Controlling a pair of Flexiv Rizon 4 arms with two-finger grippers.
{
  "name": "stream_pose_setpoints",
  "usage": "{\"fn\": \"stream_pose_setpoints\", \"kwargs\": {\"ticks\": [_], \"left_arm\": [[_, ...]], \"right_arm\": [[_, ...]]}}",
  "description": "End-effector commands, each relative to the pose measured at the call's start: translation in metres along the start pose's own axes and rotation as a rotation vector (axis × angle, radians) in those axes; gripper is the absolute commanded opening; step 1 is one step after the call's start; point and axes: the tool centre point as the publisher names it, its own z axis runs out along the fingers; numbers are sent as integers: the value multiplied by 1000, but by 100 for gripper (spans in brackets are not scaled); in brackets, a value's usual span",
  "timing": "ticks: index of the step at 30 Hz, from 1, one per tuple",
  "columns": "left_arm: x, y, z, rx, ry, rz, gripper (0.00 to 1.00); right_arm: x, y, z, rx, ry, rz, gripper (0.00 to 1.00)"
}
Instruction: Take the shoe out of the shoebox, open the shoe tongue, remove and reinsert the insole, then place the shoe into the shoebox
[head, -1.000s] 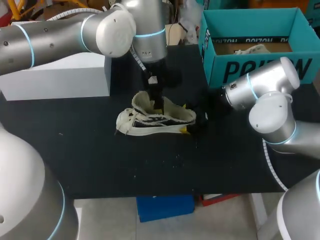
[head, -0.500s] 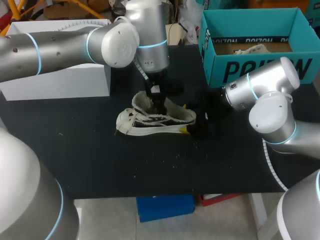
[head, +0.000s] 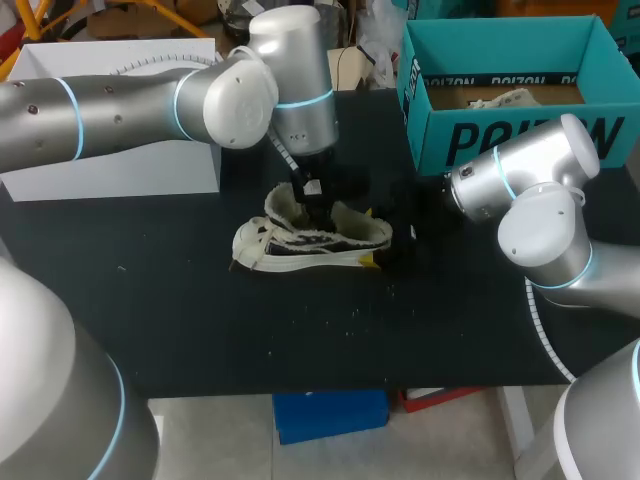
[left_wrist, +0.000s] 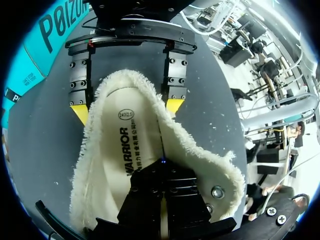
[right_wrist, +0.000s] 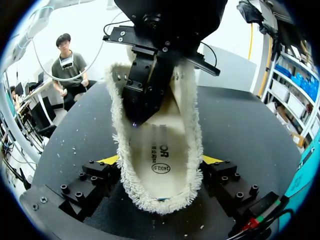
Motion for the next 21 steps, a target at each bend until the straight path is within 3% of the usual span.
{"fn": "stream_pose_setpoints", "kwargs": {"ticks": [1,16,18,19,21], "left_arm": [[1,0,10,13,3,1,0],[0,0,10,8,9,7,0],[-1,1,8,11,3,8,33],[-1,1,7,11,2,10,34],[-1,1,6,7,0,11,18]], "right_arm": [[-1,-1,1,0,-1,2,0],[-1,-1,1,0,-1,2,0],[-1,-1,1,0,-1,2,2],[-1,-1,1,0,-1,2,2],[-1,-1,1,0,-1,2,3]]}}
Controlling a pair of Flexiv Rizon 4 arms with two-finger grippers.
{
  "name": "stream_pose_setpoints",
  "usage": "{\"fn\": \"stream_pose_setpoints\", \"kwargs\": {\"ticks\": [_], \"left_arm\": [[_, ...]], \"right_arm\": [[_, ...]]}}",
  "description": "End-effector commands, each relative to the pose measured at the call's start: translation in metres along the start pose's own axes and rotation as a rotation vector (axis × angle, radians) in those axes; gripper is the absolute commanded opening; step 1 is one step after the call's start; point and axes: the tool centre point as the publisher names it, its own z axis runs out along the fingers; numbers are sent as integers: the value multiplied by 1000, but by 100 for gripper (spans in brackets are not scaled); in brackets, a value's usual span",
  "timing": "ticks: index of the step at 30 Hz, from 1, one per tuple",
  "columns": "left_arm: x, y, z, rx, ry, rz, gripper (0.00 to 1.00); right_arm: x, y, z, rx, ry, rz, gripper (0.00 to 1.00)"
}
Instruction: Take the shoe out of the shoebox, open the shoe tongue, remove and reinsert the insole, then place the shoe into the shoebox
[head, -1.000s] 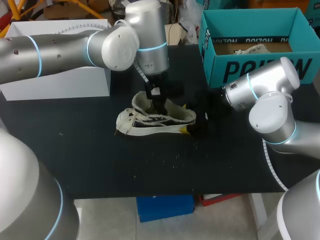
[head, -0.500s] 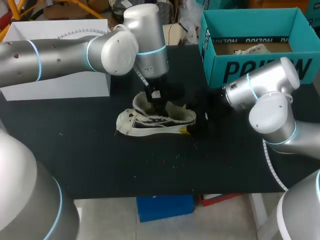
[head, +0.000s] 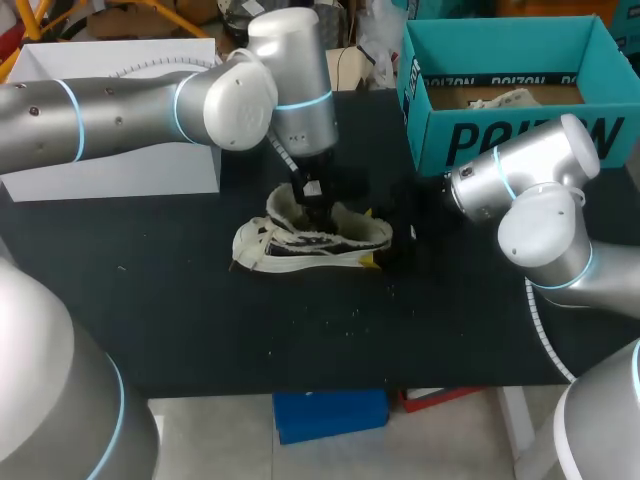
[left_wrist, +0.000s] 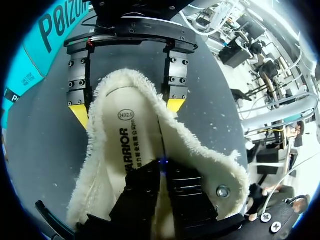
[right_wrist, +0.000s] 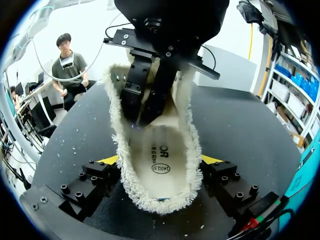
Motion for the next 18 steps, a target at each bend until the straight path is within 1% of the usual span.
{"fn": "stream_pose_setpoints", "kwargs": {"ticks": [1,2,4,5,6,9,10,12,14,16,18], "left_arm": [[1,2,4,-1,-4,3,9],[1,2,4,-2,-4,2,0],[0,2,4,-3,-5,2,0],[0,1,5,-3,-4,2,4],[0,1,5,-4,-3,3,11],[1,0,6,-6,-2,4,10],[1,0,6,-7,-3,4,14],[1,0,6,-7,-3,5,27],[1,-1,6,-8,-7,6,27],[1,0,6,-14,-19,2,32],[2,0,7,-22,-30,-1,30]], "right_arm": [[-1,-1,1,1,-1,2,2],[-1,-1,1,1,-1,2,2],[-1,-1,1,1,-1,2,1],[-1,-1,1,1,-1,2,1],[-1,-1,1,1,-1,2,0],[-1,-1,1,1,-1,2,0],[-1,-1,1,1,-1,2,0],[-1,-1,1,1,-1,2,0],[-1,-1,1,1,-1,2,0],[-1,-1,1,1,-1,2,0],[-1,-1,1,1,-1,2,0]]}}
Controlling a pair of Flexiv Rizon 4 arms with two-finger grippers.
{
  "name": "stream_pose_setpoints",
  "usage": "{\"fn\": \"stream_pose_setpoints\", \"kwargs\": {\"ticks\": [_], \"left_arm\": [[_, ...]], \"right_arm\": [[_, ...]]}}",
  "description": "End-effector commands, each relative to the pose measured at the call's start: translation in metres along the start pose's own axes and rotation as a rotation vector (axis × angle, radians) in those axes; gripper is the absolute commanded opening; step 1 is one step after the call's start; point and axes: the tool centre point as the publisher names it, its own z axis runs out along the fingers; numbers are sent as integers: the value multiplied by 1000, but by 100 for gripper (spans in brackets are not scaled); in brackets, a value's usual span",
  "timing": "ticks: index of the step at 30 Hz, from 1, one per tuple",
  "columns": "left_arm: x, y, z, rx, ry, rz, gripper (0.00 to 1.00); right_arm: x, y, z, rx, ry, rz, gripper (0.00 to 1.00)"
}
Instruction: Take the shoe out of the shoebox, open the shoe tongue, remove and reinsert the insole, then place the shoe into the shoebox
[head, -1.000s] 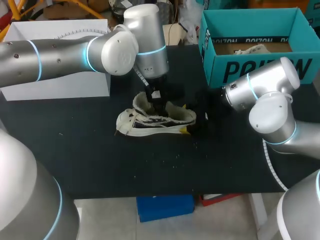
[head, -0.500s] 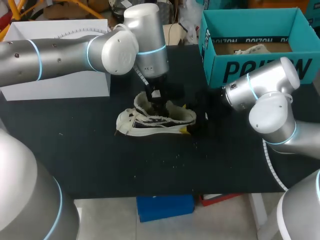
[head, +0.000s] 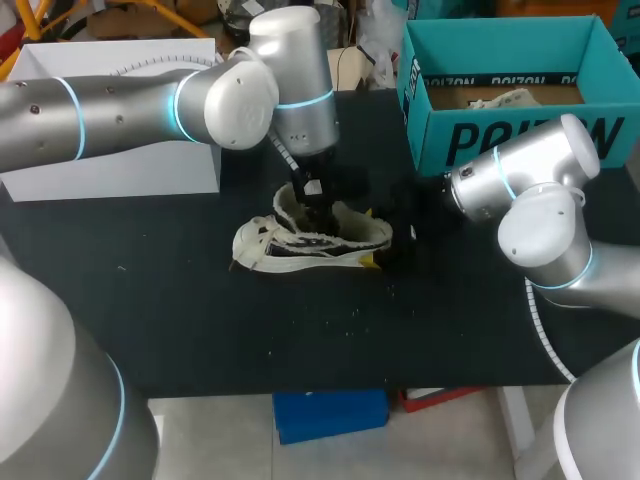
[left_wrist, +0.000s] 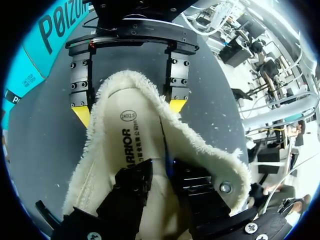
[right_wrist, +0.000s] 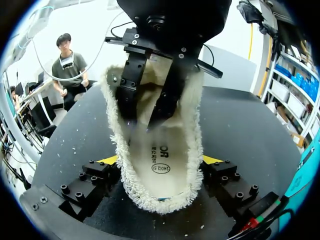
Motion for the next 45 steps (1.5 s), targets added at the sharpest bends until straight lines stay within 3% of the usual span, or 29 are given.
{"fn": "stream_pose_setpoints", "kwargs": {"ticks": [1,9,19,25,26,27,30,37,45], "left_arm": [[4,0,9,-17,-24,-11,30],[1,5,11,-77,-142,-29,31],[-4,18,29,-235,-368,-30,26],[-11,27,42,-294,-487,-44,32],[-13,31,44,-298,-515,-50,24],[-15,34,45,-303,-537,-57,22],[-20,42,47,-331,-604,-62,28],[-32,55,40,-355,-735,-46,27],[-52,67,35,-292,-823,-59,29]], "right_arm": [[-2,-1,1,1,-1,2,0],[-2,-1,1,1,-1,2,0],[-2,-1,1,1,-1,2,0],[-2,-1,1,1,-1,2,0],[-2,-1,1,1,-1,2,0],[-2,-1,1,1,-1,2,0],[-2,-1,1,1,-1,2,0],[-2,-1,1,1,-1,2,0],[-2,-1,1,1,-1,2,0]]}}
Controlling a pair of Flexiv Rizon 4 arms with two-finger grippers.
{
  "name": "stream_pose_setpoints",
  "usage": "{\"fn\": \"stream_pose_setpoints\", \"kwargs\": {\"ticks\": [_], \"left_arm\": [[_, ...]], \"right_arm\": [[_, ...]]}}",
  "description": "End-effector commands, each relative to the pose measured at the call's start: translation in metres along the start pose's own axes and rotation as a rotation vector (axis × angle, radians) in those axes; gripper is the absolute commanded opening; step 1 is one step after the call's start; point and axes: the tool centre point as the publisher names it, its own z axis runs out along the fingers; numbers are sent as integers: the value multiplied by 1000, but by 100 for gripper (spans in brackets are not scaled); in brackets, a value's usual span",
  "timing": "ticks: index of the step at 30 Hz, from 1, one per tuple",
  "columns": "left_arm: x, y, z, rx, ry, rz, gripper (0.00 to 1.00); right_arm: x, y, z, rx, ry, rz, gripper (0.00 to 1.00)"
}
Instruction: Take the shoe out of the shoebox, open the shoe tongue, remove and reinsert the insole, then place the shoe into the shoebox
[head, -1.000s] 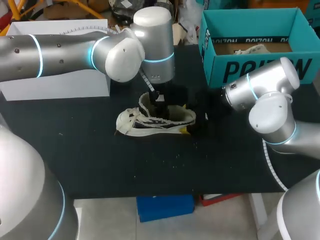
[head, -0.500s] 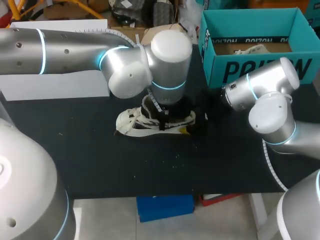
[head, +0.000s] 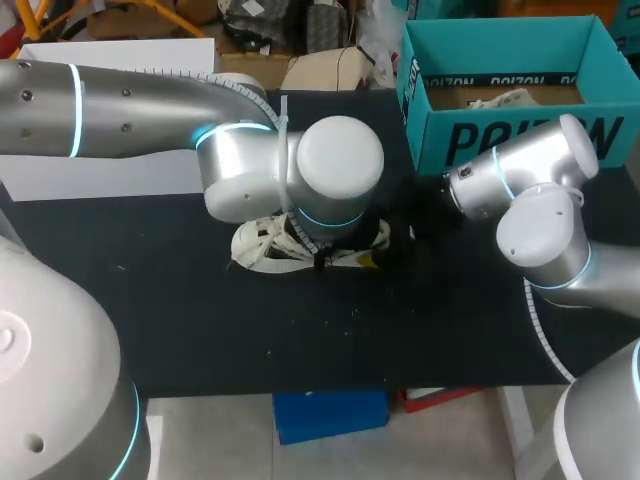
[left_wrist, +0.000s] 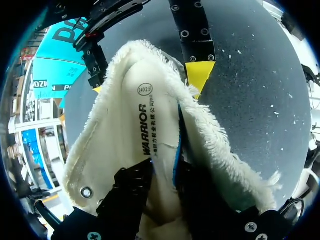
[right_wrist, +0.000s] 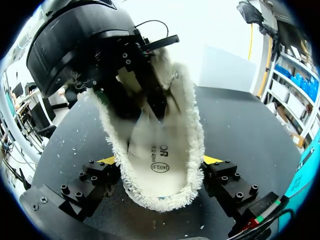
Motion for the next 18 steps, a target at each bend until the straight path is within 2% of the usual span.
{"fn": "stream_pose_setpoints", "kwargs": {"ticks": [1,6,12,13,14,15,18], "left_arm": [[0,19,61,45,-96,-17,29],[-6,13,62,83,-119,-30,29],[-4,1,78,92,-93,4,27],[-4,0,79,93,-87,4,25],[-5,0,79,88,-82,7,18],[-5,-1,79,89,-68,9,1],[-6,-2,76,91,-23,19,0]], "right_arm": [[-1,-2,0,2,0,2,0],[-1,-2,0,2,0,2,0],[-1,-2,0,2,0,2,0],[-1,-2,0,2,0,2,0],[-1,-2,0,2,0,2,0],[-1,-2,0,2,0,2,0],[-1,-2,0,2,0,2,0]]}}
